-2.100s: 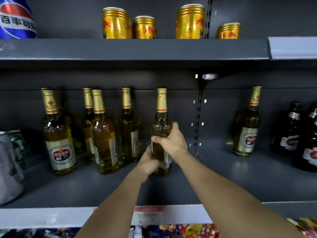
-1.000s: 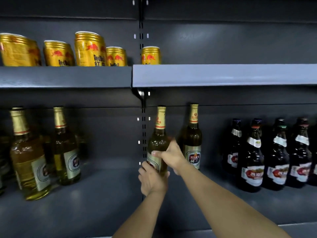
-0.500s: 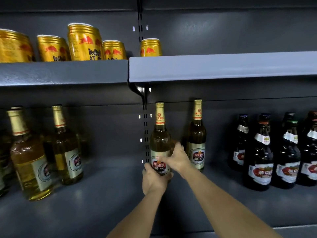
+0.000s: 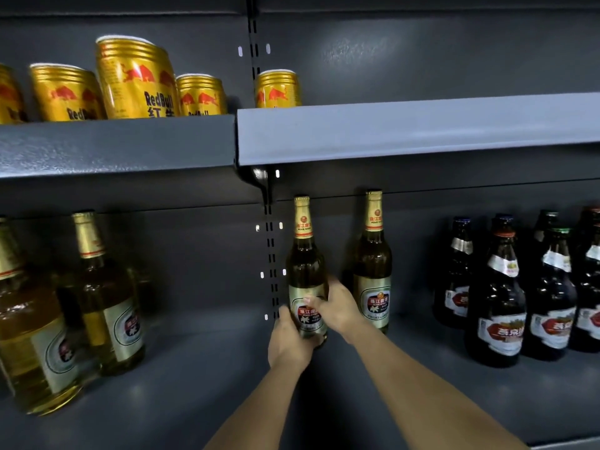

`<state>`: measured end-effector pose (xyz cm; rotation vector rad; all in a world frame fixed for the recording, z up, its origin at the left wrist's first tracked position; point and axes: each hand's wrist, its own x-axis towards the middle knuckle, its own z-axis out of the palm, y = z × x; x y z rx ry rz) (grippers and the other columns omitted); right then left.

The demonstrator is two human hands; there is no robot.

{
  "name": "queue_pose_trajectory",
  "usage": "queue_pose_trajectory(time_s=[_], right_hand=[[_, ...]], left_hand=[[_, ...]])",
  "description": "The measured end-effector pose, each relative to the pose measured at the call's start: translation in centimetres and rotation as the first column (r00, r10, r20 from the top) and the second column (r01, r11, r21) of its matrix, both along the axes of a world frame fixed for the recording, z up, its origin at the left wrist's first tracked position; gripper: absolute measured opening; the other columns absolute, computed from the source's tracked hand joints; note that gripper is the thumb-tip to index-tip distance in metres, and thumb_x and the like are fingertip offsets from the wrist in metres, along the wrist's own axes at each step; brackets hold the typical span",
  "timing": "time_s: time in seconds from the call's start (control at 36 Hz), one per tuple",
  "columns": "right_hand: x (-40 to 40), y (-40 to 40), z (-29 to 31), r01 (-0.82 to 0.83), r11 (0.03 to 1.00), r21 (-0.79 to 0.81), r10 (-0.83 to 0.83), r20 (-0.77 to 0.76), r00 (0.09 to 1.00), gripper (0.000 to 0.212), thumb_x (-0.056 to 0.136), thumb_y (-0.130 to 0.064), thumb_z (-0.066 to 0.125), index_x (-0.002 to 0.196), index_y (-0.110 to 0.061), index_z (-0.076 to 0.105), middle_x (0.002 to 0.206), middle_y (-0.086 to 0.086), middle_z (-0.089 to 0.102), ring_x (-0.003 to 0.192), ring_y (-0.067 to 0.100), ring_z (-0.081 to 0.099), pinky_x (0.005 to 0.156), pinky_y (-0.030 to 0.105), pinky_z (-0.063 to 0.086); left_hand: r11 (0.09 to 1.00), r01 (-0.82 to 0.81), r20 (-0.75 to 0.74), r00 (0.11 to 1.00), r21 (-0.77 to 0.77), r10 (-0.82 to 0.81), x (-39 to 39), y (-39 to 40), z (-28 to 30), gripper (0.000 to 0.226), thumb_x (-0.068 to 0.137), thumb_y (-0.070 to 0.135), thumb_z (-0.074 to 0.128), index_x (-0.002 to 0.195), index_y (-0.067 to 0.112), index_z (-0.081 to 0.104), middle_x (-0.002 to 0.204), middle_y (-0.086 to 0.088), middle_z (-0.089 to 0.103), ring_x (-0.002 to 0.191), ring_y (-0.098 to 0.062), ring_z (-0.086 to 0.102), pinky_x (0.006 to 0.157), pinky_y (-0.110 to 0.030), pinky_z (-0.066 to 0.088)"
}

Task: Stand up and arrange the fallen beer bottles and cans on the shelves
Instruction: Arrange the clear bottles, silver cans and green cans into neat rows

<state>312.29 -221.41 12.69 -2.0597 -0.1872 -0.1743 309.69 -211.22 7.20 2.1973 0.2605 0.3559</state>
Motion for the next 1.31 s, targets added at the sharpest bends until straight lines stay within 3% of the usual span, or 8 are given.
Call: queue_pose_trajectory(time_s=[0.31,0.42,0.5,0.75,0.94,1.11,1.19,1.31], right_hand=[[-0.4,0.1,-0.8,0.034,0.999,0.031,-0.034,0.015,0.999,0.056,0.085,-0.024,0.072,0.134,-0.021,0.044,0.124,0.003,0.061,0.118,0.023,0.057,0.102,0.043,0.047],[-1.7,-0.2,-2.0,0.110,0.989,-0.096,-0.101,0.101,0.990,0.066,0.087,-0.028,0.070,0.142,-0.021,0.035,0.137,-0.001,0.045,0.127,0.020,0.048,0.101,0.037,0.045],[-2.9,-0.5,-2.7,0.200,0.966,-0.167,-0.164,0.204,0.965,0.066,0.088,-0.028,0.067,0.144,-0.020,0.033,0.143,0.000,0.040,0.131,0.020,0.043,0.100,0.036,0.045],[-6.7,2.4,-2.9,0.241,0.934,-0.262,-0.133,0.370,0.919,0.046,0.090,-0.023,0.063,0.132,-0.013,0.046,0.122,0.008,0.049,0.114,0.026,0.050,0.087,0.037,0.048],[-8.9,9.1,-2.3,0.116,0.948,-0.296,0.002,0.371,0.929,0.042,0.094,-0.027,0.057,0.134,-0.017,0.047,0.126,0.005,0.049,0.116,0.023,0.051,0.083,0.034,0.045],[-10.3,17.2,-1.4,0.002,0.958,-0.285,0.087,0.300,0.950,0.037,0.097,-0.027,0.053,0.132,-0.021,0.046,0.123,-0.003,0.052,0.112,0.017,0.053,0.085,0.033,0.047],[-11.1,21.6,-0.9,-0.053,0.958,-0.282,0.132,0.270,0.954,0.030,0.096,-0.027,0.054,0.126,-0.022,0.052,0.115,-0.005,0.057,0.103,0.016,0.059,0.079,0.029,0.047],[-12.1,26.9,-0.9,-0.127,0.948,-0.293,0.200,0.238,0.950,0.021,0.094,-0.025,0.058,0.115,-0.024,0.057,0.105,-0.005,0.063,0.095,0.015,0.061,0.078,0.030,0.050]], left_hand=[[1.000,-0.017,0.021,1.000,-0.007,0.017,0.9,-0.7,-0.4,0.065,0.074,0.029,0.080,0.123,0.016,0.039,0.119,-0.005,0.055,0.106,-0.024,0.058,0.071,-0.030,0.042],[0.999,-0.008,0.011,1.000,-0.034,0.008,0.3,-0.1,-0.6,0.068,0.071,0.038,0.080,0.124,0.022,0.039,0.117,-0.001,0.057,0.101,-0.022,0.059,0.076,-0.037,0.052],[0.998,-0.046,0.017,0.999,-0.037,0.047,-0.9,0.8,-0.9,0.076,0.072,0.038,0.081,0.133,0.025,0.037,0.128,0.001,0.054,0.114,-0.020,0.055,0.085,-0.037,0.051],[0.955,-0.293,0.069,0.955,0.044,0.289,-6.7,5.8,-1.0,0.068,0.083,0.031,0.073,0.139,0.017,0.037,0.137,-0.006,0.042,0.127,-0.026,0.040,0.092,-0.039,0.045],[0.776,-0.631,0.337,0.731,0.004,0.593,-10.5,12.6,0.1,0.075,0.075,0.024,0.079,0.138,0.008,0.042,0.136,-0.018,0.046,0.125,-0.037,0.043,0.100,-0.048,0.040],[0.635,-0.765,0.493,0.515,-0.103,0.701,-12.7,20.7,1.5,0.083,0.066,0.024,0.087,0.135,0.003,0.046,0.133,-0.022,0.049,0.124,-0.041,0.046,0.103,-0.053,0.039],[0.642,-0.754,0.405,0.548,-0.140,0.732,-13.3,24.7,1.5,0.090,0.069,0.031,0.085,0.141,0.005,0.038,0.140,-0.021,0.043,0.131,-0.039,0.040,0.109,-0.052,0.034],[0.734,-0.651,0.221,0.700,-0.193,0.679,-13.4,28.8,0.7,0.103,0.071,0.038,0.084,0.149,0.011,0.022,0.147,-0.019,0.032,0.136,-0.037,0.031,0.111,-0.049,0.029]])
